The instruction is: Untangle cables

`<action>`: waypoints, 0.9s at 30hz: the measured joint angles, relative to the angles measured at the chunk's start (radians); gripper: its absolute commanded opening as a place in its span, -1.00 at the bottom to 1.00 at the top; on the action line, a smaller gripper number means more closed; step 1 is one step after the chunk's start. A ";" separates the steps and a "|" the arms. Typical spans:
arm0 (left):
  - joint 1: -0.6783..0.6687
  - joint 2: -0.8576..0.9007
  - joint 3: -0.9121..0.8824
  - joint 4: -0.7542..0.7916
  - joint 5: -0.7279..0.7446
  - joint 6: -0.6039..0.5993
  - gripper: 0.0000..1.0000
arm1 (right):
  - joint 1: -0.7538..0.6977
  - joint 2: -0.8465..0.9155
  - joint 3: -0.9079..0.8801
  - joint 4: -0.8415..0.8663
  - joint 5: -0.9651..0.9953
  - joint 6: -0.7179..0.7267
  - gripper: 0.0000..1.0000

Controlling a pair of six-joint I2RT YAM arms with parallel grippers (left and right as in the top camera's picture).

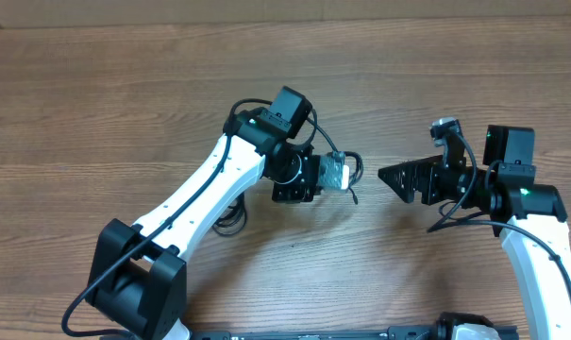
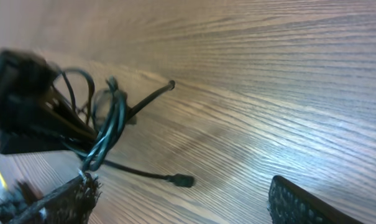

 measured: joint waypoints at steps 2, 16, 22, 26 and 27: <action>-0.015 0.000 0.000 -0.003 0.028 0.089 -0.92 | 0.000 0.000 0.000 -0.022 -0.003 -0.106 0.70; -0.073 0.000 0.000 -0.007 0.060 0.399 -0.92 | 0.000 0.000 0.000 -0.017 -0.146 -0.406 0.60; -0.073 0.000 0.000 -0.022 0.060 0.403 -0.91 | 0.000 0.000 0.000 0.000 -0.161 -0.418 0.70; -0.074 0.000 0.000 -0.054 0.061 0.403 -0.92 | 0.000 0.000 0.000 0.005 -0.166 -0.418 0.74; -0.074 0.000 0.000 -0.057 0.060 0.403 -0.92 | 0.000 0.000 0.000 0.006 -0.167 -0.418 0.73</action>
